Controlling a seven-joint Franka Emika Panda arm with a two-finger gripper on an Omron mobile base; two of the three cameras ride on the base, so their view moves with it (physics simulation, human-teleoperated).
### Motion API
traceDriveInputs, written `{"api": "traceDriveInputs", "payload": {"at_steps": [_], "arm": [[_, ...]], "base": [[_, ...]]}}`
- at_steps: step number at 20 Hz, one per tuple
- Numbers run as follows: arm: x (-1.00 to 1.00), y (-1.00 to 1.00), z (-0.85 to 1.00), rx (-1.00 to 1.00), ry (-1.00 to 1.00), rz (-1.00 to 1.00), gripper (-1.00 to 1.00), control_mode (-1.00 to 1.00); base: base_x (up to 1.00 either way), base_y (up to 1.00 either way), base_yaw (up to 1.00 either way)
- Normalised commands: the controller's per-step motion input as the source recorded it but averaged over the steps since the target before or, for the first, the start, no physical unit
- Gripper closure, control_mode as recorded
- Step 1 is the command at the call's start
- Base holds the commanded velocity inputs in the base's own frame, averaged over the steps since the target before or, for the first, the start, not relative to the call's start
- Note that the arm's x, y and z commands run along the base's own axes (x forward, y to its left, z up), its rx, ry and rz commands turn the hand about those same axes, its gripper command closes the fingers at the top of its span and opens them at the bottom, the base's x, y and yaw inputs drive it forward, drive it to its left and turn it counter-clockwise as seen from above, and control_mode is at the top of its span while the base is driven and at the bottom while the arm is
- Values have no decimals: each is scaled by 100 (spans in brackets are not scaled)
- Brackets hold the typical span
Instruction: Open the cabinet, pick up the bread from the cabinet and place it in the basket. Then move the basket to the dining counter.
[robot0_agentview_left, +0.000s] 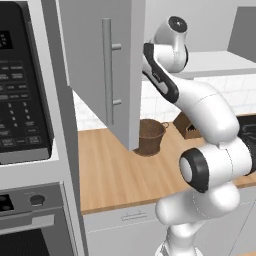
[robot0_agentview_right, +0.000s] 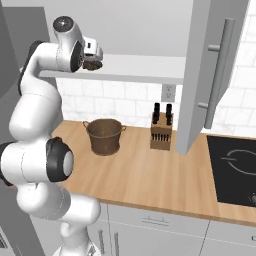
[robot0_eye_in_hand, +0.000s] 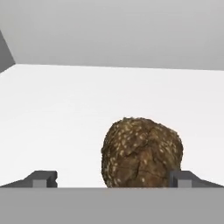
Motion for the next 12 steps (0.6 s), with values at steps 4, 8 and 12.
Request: {"api": "traceDriveInputs", "payload": {"at_steps": [4,8,12], "arm": [[44,0,-3,-2,0,-13,-100,-100],[38,0,-1,-4,0,-12,-100,-100],[21,-2,-2,-1,0,-9,-100,-100]], "base": [[0,0,0],[0,0,0],[0,0,0]]}}
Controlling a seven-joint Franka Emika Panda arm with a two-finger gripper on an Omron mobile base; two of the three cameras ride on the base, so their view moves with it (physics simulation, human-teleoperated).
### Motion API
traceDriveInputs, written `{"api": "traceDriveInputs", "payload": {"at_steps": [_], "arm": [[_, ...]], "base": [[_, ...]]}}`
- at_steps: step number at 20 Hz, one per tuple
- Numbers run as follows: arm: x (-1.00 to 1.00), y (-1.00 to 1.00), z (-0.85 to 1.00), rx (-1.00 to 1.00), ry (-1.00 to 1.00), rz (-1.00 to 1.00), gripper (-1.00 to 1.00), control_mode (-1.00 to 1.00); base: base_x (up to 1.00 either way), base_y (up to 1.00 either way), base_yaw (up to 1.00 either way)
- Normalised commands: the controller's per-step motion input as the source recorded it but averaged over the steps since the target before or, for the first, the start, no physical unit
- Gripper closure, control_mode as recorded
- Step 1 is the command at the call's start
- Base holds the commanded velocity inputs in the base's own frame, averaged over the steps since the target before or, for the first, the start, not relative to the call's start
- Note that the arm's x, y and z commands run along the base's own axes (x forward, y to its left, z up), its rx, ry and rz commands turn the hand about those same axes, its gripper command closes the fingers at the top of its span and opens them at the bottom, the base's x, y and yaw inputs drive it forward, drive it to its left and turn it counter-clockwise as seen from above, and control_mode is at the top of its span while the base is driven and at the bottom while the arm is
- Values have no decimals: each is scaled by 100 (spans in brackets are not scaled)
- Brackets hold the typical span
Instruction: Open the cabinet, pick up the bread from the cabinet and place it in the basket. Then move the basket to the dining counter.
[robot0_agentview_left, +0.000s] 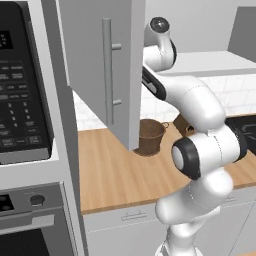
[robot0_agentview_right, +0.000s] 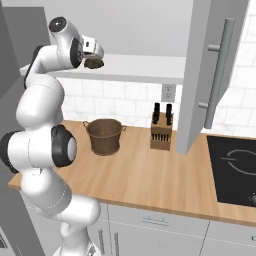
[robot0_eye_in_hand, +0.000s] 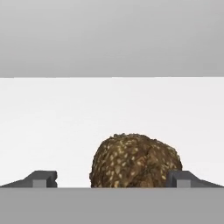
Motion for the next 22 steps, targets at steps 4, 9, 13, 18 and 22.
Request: {"api": "traceDriveInputs", "payload": {"at_steps": [4,9,13,18,22], "arm": [[0,-14,-13,-1,0,-7,-100,-100],[0,-23,-4,-3,0,-7,-100,-100],[26,-15,-8,-4,0,-4,-100,-100],[27,-2,-7,-1,0,0,-100,-100],[13,0,-6,0,0,0,-100,-100]], "base": [[0,0,0],[0,0,0],[0,0,0],[0,0,0],[0,0,0]]}}
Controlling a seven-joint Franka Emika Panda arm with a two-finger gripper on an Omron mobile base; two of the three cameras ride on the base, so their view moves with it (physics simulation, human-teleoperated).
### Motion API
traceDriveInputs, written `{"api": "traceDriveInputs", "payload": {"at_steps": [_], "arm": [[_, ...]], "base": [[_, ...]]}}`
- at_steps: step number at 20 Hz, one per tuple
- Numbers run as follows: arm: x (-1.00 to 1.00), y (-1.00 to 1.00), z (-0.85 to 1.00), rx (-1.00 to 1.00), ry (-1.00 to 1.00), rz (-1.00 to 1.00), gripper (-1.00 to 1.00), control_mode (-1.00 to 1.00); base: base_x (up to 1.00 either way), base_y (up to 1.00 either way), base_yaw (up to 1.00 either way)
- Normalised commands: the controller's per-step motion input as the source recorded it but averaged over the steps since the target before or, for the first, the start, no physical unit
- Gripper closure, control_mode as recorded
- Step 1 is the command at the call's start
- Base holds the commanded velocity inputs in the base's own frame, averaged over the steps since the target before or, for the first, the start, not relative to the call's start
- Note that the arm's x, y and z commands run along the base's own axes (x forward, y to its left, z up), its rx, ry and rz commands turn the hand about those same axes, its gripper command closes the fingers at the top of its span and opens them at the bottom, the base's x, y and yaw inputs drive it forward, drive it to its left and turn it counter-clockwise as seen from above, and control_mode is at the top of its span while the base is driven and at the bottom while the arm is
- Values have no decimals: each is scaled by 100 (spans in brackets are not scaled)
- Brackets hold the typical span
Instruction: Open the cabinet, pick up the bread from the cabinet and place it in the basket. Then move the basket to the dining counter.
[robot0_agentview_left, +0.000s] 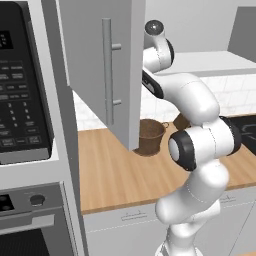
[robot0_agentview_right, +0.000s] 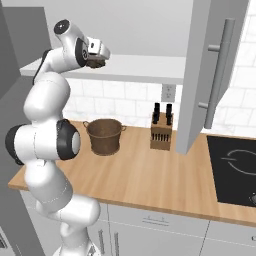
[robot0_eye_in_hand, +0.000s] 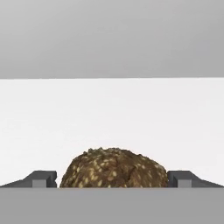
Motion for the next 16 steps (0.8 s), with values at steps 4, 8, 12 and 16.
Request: {"api": "traceDriveInputs", "payload": {"at_steps": [4,8,12,16], "arm": [[1,0,-19,0,0,0,100,-100],[-5,0,-4,0,-1,0,100,-100],[-61,6,-5,-5,-8,0,100,-100],[-92,27,-1,-8,-9,0,100,-100]], "base": [[0,0,0],[0,0,0],[0,0,0],[0,0,0]]}}
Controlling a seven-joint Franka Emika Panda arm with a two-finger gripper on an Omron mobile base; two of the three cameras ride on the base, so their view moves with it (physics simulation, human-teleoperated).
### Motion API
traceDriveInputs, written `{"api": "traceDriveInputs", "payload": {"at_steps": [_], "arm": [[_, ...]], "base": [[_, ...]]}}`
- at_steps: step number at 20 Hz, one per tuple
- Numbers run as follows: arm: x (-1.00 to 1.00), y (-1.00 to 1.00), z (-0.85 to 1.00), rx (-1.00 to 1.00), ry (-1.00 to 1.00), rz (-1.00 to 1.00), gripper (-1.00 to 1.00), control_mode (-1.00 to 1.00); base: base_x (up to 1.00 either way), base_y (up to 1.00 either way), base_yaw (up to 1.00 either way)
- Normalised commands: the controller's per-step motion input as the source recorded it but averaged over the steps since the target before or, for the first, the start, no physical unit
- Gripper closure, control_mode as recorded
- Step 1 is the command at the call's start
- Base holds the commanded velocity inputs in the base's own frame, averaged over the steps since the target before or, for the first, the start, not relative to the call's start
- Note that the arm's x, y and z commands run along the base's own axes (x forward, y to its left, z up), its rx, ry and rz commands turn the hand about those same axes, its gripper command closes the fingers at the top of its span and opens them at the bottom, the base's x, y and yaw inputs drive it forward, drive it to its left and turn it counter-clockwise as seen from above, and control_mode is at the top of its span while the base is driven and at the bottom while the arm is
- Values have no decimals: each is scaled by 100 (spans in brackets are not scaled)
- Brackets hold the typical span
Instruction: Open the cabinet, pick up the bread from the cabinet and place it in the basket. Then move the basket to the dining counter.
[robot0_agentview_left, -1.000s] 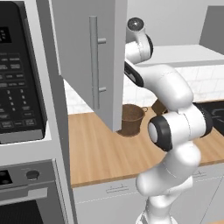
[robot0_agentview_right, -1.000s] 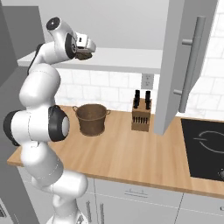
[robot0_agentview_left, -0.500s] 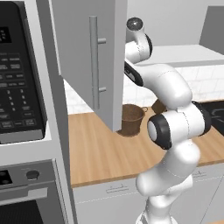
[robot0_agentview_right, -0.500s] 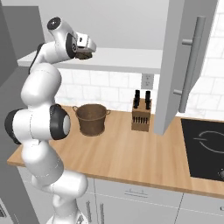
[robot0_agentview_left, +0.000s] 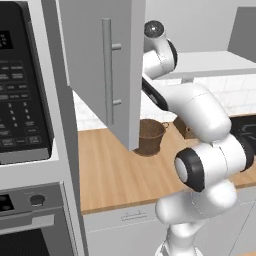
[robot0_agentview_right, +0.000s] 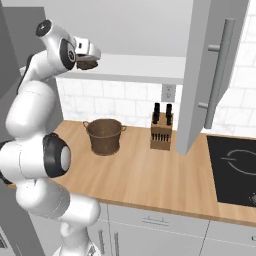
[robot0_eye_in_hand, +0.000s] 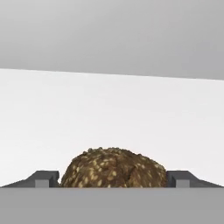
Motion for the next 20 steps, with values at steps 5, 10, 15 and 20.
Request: {"api": "traceDriveInputs", "payload": {"at_steps": [5,10,15,20], "arm": [[-100,7,0,-2,-5,0,100,-100],[-100,0,0,0,0,-1,100,-100],[-100,0,-6,0,2,-4,100,-100],[-89,-8,-60,1,23,-1,100,-100]], "base": [[0,0,0],[0,0,0],[0,0,0],[0,0,0]]}}
